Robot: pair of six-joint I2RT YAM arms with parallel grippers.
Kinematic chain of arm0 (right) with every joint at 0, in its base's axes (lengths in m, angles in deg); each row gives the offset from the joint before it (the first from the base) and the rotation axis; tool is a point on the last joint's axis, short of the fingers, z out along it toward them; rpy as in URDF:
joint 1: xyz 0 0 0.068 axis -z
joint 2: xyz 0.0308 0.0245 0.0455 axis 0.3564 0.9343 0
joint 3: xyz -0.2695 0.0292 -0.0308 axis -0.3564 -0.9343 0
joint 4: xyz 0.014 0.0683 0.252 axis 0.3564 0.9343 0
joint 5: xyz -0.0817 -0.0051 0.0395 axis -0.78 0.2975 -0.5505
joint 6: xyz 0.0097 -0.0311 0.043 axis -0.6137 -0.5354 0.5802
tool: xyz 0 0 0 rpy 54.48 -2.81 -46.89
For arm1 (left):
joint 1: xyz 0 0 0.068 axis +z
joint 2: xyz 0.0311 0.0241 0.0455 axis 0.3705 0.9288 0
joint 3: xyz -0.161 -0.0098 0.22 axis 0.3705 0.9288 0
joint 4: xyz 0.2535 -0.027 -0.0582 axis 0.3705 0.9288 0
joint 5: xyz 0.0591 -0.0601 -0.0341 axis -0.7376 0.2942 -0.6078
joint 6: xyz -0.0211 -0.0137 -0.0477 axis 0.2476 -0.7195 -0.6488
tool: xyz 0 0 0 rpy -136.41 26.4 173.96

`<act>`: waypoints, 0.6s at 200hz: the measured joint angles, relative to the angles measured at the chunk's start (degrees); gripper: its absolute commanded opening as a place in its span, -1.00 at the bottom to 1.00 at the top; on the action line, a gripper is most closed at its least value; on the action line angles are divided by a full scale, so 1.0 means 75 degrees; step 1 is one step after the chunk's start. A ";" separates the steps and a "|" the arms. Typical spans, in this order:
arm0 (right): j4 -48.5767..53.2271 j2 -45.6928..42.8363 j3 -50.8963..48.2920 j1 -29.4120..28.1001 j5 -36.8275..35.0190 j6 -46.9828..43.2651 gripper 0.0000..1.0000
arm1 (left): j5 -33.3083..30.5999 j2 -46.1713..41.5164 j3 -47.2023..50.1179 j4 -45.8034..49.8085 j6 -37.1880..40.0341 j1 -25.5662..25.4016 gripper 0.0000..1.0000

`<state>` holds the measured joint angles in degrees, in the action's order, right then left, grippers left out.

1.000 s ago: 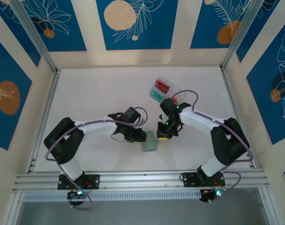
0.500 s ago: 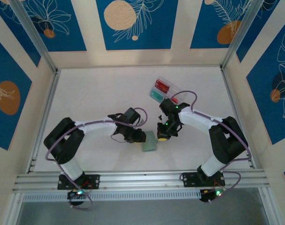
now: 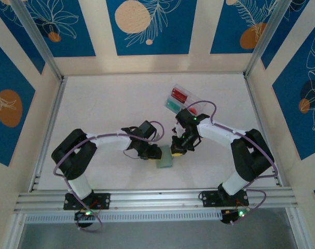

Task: Put the credit cards into the card holder

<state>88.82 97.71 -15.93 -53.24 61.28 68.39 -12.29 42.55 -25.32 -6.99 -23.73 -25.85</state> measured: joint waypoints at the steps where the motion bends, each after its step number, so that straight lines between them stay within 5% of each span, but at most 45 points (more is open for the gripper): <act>1: 0.0000 0.0000 0.0003 -0.0003 0.0006 -0.0006 -1.00 | 0.0000 0.0000 0.0000 -0.0003 0.0000 0.0000 -0.42; 120: 0.0356 0.1020 0.0912 -0.0487 -0.0219 -0.0114 -1.00 | 0.0006 0.0017 0.0087 -0.0248 -0.0090 -0.0023 -0.42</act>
<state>91.49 105.36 -9.09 -56.89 59.64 67.54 -12.25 42.68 -24.67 -8.85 -24.41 -26.02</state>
